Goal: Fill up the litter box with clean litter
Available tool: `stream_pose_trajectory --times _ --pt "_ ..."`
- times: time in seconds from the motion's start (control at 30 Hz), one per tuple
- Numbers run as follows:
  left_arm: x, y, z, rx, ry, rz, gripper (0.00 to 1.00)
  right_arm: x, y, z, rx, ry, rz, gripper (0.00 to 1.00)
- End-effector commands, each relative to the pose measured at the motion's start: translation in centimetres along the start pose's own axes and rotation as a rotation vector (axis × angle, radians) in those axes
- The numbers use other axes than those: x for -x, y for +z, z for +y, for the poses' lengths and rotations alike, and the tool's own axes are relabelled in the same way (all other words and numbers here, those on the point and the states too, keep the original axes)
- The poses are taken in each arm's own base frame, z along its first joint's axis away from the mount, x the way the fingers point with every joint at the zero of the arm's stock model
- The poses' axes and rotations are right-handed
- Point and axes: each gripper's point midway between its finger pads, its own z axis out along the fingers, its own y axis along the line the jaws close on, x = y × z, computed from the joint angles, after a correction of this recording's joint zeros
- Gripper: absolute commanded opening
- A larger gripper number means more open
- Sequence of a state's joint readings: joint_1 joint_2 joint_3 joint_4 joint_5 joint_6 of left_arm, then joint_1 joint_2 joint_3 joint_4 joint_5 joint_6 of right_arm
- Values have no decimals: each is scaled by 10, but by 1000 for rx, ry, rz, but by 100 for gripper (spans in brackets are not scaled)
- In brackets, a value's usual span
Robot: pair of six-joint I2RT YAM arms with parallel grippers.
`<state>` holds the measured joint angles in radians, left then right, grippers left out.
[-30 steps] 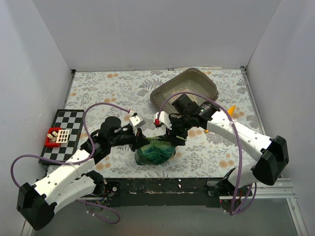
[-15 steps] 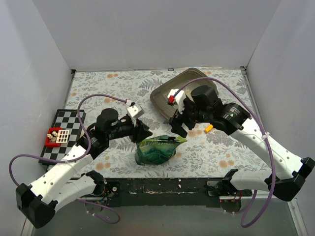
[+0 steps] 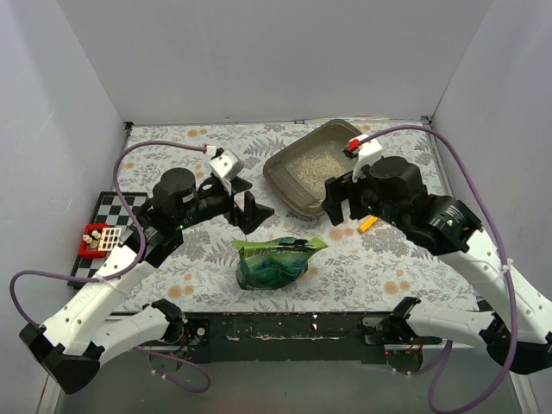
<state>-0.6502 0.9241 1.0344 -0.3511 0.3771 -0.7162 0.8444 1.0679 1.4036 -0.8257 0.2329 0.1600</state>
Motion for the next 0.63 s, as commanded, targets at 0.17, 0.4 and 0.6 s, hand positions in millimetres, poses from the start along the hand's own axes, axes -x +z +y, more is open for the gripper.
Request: stream_pose_trajectory --times 0.17,0.4,0.6 --pt "39 -2 17 130 -72 -71 98 17 -36 -32 -161 150 -149 96" --pt "46 -10 23 189 -144 -120 98 17 -46 -42 -199 168 -202 98" --pt "55 -18 29 246 -161 -140 98 20 -47 -48 -234 145 -199 98"
